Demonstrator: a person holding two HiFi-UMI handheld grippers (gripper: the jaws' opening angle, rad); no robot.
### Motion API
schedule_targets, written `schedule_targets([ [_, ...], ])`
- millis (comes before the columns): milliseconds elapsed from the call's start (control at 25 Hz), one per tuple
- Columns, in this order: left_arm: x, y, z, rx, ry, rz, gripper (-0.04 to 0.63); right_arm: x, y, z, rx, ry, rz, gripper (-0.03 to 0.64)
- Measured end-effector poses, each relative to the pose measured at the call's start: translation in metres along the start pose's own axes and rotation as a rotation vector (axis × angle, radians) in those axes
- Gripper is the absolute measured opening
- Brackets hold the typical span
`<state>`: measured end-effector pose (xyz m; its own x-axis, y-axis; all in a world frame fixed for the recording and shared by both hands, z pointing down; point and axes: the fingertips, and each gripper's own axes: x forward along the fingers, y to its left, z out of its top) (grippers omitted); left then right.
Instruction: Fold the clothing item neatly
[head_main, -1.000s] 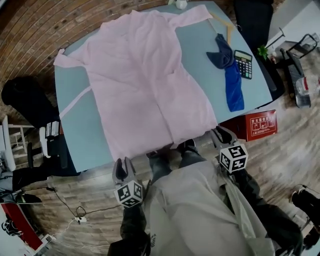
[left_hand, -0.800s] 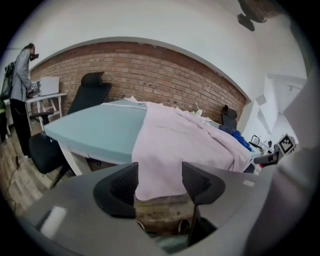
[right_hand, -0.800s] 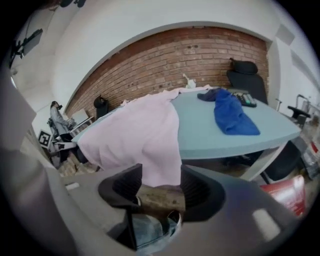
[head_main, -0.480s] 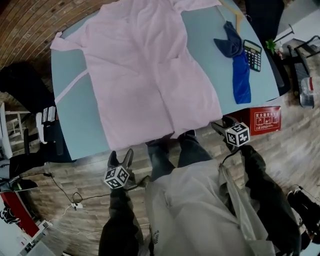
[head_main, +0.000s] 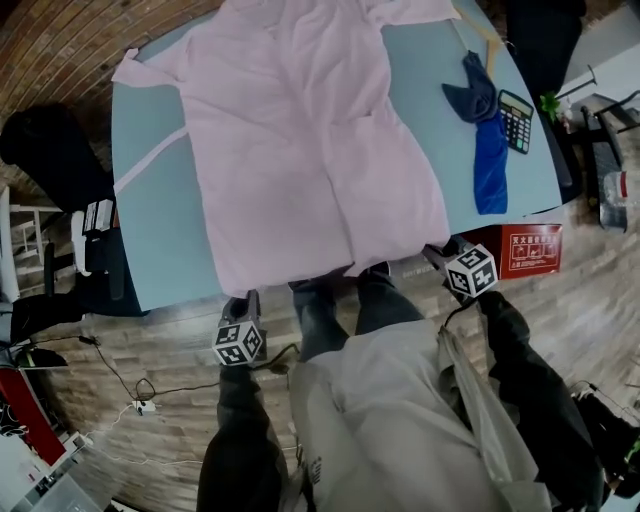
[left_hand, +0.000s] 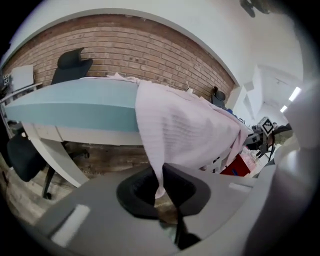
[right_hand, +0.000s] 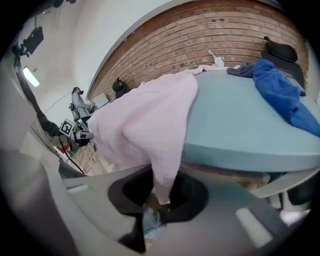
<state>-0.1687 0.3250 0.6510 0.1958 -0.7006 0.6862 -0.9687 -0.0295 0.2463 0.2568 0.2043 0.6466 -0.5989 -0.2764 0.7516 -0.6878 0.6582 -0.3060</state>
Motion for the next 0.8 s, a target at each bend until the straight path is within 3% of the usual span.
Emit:
schedule_targets([
  [40,-0.005,-0.002,-0.001,-0.005,-0.005,-0.002,0.021,-0.008,0.005,0.0,0.028,-0.007,0.004,0.046],
  [80,-0.011,-0.006,-0.003,-0.008,-0.011,-0.011,0.02,-0.017,0.011,0.001,0.055,-0.017,0.017,0.023],
  [160,-0.027,-0.015,0.0,-0.018,-0.035,-0.036,0.02,-0.039,0.026,0.005,0.088,-0.039,0.063,0.021],
  [280,-0.058,-0.031,0.02,-0.097,-0.112,-0.077,0.018,-0.074,0.047,0.02,0.079,-0.083,0.124,0.02],
  [520,-0.117,-0.071,0.095,-0.201,-0.276,-0.18,0.018,-0.134,0.072,0.09,0.033,-0.209,0.272,0.02],
  [680,-0.137,-0.09,0.14,-0.215,-0.399,-0.178,0.018,-0.155,0.089,0.139,-0.045,-0.304,0.361,0.02],
  [800,-0.145,-0.098,0.165,-0.312,-0.503,-0.194,0.018,-0.163,0.097,0.167,-0.05,-0.361,0.428,0.018],
])
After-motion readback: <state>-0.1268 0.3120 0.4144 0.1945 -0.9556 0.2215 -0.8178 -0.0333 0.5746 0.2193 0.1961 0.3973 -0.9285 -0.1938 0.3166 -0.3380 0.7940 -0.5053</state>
